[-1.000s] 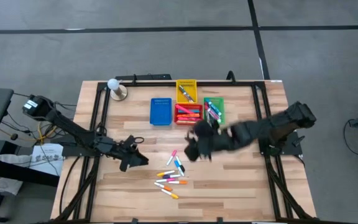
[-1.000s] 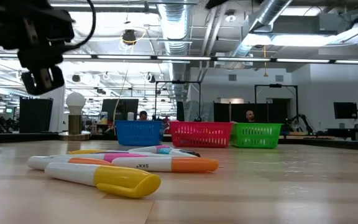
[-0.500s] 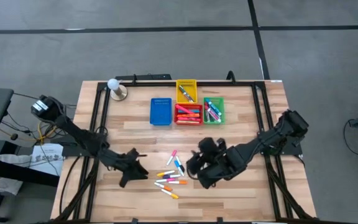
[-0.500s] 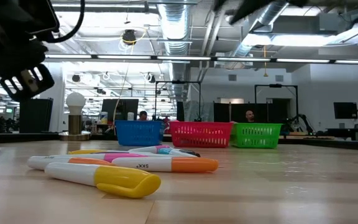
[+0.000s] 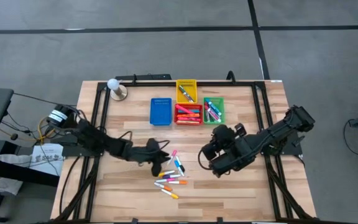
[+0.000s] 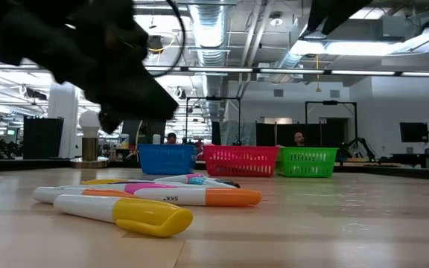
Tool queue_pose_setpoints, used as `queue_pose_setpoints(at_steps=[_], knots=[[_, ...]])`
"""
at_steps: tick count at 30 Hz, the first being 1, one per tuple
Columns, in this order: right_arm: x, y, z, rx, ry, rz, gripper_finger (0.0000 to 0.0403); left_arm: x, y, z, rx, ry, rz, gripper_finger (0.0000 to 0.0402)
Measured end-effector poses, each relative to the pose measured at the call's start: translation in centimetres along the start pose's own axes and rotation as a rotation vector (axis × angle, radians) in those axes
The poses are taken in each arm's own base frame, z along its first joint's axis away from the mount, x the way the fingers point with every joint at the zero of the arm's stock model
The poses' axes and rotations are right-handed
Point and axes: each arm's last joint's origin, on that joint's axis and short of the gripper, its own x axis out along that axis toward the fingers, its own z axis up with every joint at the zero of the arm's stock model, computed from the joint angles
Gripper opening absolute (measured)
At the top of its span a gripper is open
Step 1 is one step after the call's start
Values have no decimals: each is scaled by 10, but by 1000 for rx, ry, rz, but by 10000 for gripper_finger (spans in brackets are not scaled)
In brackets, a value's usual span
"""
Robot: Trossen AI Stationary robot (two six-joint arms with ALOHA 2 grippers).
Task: Pick & Place Markers
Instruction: Put the top small pink highlighter pen into the blue bin
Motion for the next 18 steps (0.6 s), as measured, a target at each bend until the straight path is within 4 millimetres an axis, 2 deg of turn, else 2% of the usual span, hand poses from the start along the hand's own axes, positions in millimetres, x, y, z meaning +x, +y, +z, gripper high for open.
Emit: queue_pose_setpoints(at_steps=[4,11,14,18], knots=[[1,2,3,-137,-99,-20,141,10,9,7,58,74,29,95],[11,5,8,-352,-197,-98,145,9,11,6,135,121,17,96],[19,-1,8,-445,-294,-200,145,11,8,3,198,182,-34,108],[36,-22,1,-431,-389,-288,133,19,2,11,237,197,18,135]])
